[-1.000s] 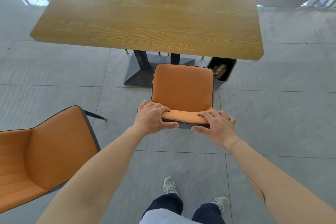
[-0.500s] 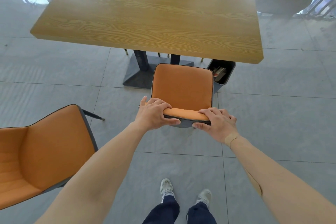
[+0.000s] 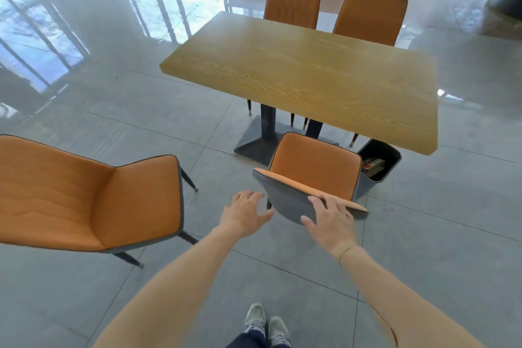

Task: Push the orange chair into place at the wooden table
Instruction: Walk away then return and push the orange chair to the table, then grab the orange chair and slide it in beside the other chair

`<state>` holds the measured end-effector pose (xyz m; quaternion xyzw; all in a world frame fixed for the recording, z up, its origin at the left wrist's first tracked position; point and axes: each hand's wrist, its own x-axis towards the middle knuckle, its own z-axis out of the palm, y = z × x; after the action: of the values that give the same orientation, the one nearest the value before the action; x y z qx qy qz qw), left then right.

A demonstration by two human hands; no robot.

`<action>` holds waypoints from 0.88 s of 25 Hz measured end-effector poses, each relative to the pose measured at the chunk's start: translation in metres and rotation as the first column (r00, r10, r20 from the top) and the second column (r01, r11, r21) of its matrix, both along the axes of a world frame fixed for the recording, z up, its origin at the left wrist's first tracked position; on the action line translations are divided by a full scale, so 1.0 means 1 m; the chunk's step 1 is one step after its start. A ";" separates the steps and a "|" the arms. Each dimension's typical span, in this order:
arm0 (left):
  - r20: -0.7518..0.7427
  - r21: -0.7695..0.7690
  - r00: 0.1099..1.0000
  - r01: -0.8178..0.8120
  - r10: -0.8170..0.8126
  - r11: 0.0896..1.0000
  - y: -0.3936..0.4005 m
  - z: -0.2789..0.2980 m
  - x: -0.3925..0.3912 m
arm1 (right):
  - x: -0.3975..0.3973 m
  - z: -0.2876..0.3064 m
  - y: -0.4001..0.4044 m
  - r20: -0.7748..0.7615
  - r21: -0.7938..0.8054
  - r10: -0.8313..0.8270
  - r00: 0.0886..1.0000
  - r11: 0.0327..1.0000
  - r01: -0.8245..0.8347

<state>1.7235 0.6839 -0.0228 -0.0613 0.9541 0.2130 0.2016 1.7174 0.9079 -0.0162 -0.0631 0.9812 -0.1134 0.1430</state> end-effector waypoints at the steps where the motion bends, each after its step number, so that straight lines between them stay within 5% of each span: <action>1: 0.022 0.036 0.999 -0.051 0.050 0.998 -0.009 0.003 0.016 | 0.007 0.003 -0.003 0.012 -0.019 0.036 0.999 0.999 -0.036; 9: 0.058 0.205 0.895 -0.445 0.443 0.872 -0.106 0.021 0.179 | 0.057 0.004 -0.102 0.193 -0.213 0.424 0.885 0.899 -0.384; 16: -0.020 0.253 0.636 -0.743 0.772 0.619 -0.207 0.034 0.358 | 0.140 0.026 -0.273 0.219 -0.343 0.791 0.571 0.610 -0.714; 22: -0.107 0.314 0.421 -0.846 0.901 0.432 -0.302 0.033 0.507 | 0.242 0.044 -0.427 0.149 -0.390 0.922 0.358 0.387 -0.836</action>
<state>2.2309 0.3819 0.0105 -0.5003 0.7693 0.3927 -0.0606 1.9590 0.4814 0.0274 -0.5787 0.7262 -0.1479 0.3404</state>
